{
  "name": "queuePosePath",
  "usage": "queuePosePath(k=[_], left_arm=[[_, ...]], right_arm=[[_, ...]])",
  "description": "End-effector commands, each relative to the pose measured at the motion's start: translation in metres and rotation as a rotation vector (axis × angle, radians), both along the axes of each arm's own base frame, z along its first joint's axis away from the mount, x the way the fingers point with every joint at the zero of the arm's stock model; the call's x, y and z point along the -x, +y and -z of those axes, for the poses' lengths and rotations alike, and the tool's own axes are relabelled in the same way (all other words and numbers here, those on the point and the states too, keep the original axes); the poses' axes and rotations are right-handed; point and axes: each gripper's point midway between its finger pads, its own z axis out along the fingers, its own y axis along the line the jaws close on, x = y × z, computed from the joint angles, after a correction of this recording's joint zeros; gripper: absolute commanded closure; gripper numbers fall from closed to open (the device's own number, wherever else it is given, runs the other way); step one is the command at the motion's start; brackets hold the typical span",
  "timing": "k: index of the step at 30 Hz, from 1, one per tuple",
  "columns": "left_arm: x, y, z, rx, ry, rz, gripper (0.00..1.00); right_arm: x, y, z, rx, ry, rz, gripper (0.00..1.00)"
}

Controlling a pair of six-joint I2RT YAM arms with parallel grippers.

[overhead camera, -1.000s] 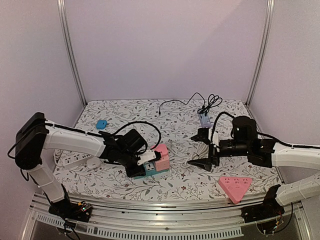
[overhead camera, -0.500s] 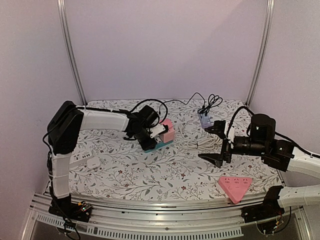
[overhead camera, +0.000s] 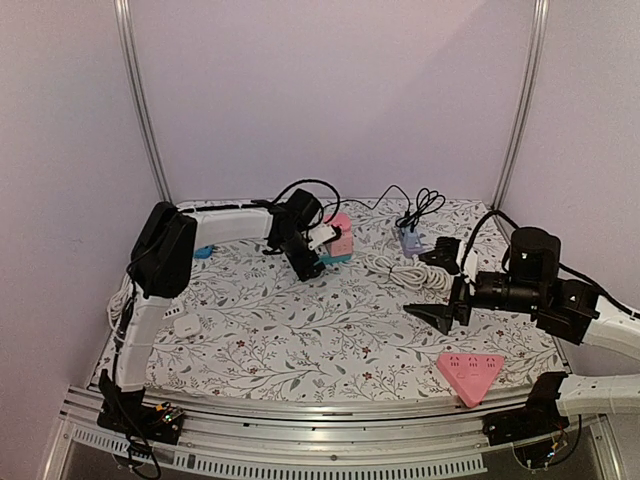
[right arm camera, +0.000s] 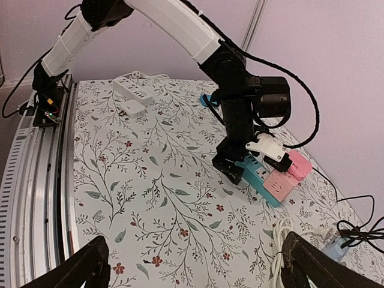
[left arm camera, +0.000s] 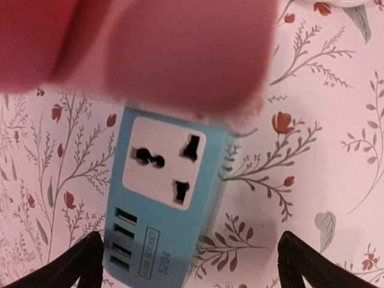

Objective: Insert the plug
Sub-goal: Move the socket to the center of the board, then pick up the socket from the center of the board.

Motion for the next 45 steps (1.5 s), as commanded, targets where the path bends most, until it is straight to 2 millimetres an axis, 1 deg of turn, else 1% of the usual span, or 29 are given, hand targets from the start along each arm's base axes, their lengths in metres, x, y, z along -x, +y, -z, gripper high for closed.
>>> queuePosePath(k=[1, 3, 4, 5, 6, 7, 8, 10, 11, 12, 13, 14, 15, 18, 20, 22, 24, 25, 26, 28, 29, 31, 33, 35, 37, 39, 42, 44, 45], left_arm=[[0.014, 0.02, -0.051, 0.076, -0.002, -0.026, 0.01], [0.016, 0.034, -0.083, 0.124, -0.033, -0.103, 0.01], [0.019, 0.043, -0.096, 0.144, -0.042, -0.149, 0.01], [0.023, 0.051, -0.108, 0.158, -0.057, -0.19, 0.0], [0.028, 0.058, -0.119, 0.171, -0.071, -0.228, 0.0], [0.035, 0.067, -0.134, 0.194, -0.086, -0.264, 0.01], [0.042, 0.074, -0.144, 0.212, -0.095, -0.299, 0.0], [0.058, 0.089, -0.156, 0.244, -0.103, -0.365, 0.0], [0.067, 0.098, -0.159, 0.252, -0.107, -0.397, 0.01], [0.078, 0.109, -0.156, 0.249, -0.098, -0.43, 0.0], [0.087, 0.119, -0.159, 0.255, -0.1, -0.47, 0.01], [0.095, 0.13, -0.159, 0.252, -0.101, -0.518, 0.01], [0.106, 0.145, -0.157, 0.228, -0.091, -0.569, 0.01], [0.135, 0.184, -0.147, 0.11, -0.057, -0.709, 0.01], [0.155, 0.206, -0.137, 0.002, -0.007, -0.775, 0.07], [0.175, 0.223, -0.126, -0.126, 0.059, -0.806, 0.13], [0.195, 0.243, -0.115, -0.28, 0.117, -0.826, 0.15], [0.201, 0.251, -0.111, -0.344, 0.117, -0.833, 0.15], [0.202, 0.253, -0.109, -0.357, 0.118, -0.839, 0.16], [0.207, 0.242, -0.098, -0.323, 0.188, -0.8, 0.16], [0.205, 0.243, -0.096, -0.341, 0.188, -0.787, 0.15], [0.196, 0.257, -0.093, -0.405, 0.17, -0.796, 0.11], [0.182, 0.278, -0.081, -0.42, 0.199, -0.854, 0.11], [0.168, 0.292, -0.067, -0.339, 0.241, -0.95, 0.13], [0.165, 0.302, -0.06, -0.294, 0.262, -0.976, 0.13], [0.167, 0.314, -0.063, -0.374, 0.233, -0.906, 0.13], [0.176, 0.34, -0.075, -0.604, 0.224, -0.784, 0.1], [0.183, 0.354, -0.079, -0.739, 0.264, -0.712, 0.09], [0.186, 0.356, -0.078, -0.763, 0.296, -0.684, 0.09]], right_arm=[[-0.002, -0.005, -0.012, -0.014, 0.001, 0.025, 0.01], [-0.007, -0.007, -0.016, -0.019, -0.006, 0.058, 0.01], [-0.014, -0.011, -0.019, -0.023, -0.005, 0.108, 0.01], [-0.027, -0.018, -0.023, -0.036, 0.014, 0.198, 0.01], [-0.042, -0.027, -0.022, -0.029, 0.03, 0.309, 0.01], [-0.056, -0.04, -0.024, -0.03, 0.058, 0.429, 0.01], [-0.069, -0.054, -0.023, -0.007, 0.081, 0.547, 0.01], [-0.083, -0.081, -0.012, 0.044, 0.175, 0.764, 0.01], [-0.086, -0.092, -0.004, 0.099, 0.212, 0.839, 0.01], [-0.086, -0.104, 0.003, 0.128, 0.259, 0.917, 0.01], [-0.085, -0.112, 0.014, 0.191, 0.295, 0.972, 0.01], [-0.078, -0.123, 0.026, 0.253, 0.351, 1.022, 0.01], [-0.073, -0.127, 0.035, 0.273, 0.417, 1.06, 0.01], [-0.054, -0.128, 0.06, 0.336, 0.58, 1.084, 0.01], [-0.042, -0.128, 0.073, 0.342, 0.67, 1.084, 0.03], [-0.031, -0.126, 0.082, 0.346, 0.746, 1.075, 0.07], [-0.022, -0.122, 0.091, 0.352, 0.819, 1.066, 0.11], [-0.018, -0.118, 0.097, 0.351, 0.859, 1.054, 0.13], [-0.014, -0.113, 0.103, 0.342, 0.9, 1.041, 0.15], [-0.01, -0.109, 0.113, 0.344, 0.934, 1.025, 0.16], [-0.009, -0.109, 0.116, 0.346, 0.939, 1.029, 0.17], [-0.01, -0.11, 0.12, 0.358, 0.942, 1.037, 0.17], [-0.011, -0.107, 0.123, 0.361, 0.942, 1.033, 0.17], [-0.014, -0.103, 0.125, 0.356, 0.939, 1.018, 0.17], [-0.015, -0.1, 0.125, 0.354, 0.933, 0.995, 0.17], [-0.017, -0.094, 0.124, 0.349, 0.928, 0.969, 0.17], [-0.022, -0.082, 0.122, 0.326, 0.915, 0.909, 0.17], [-0.027, -0.074, 0.12, 0.319, 0.902, 0.872, 0.16], [-0.029, -0.07, 0.119, 0.32, 0.896, 0.856, 0.16]])
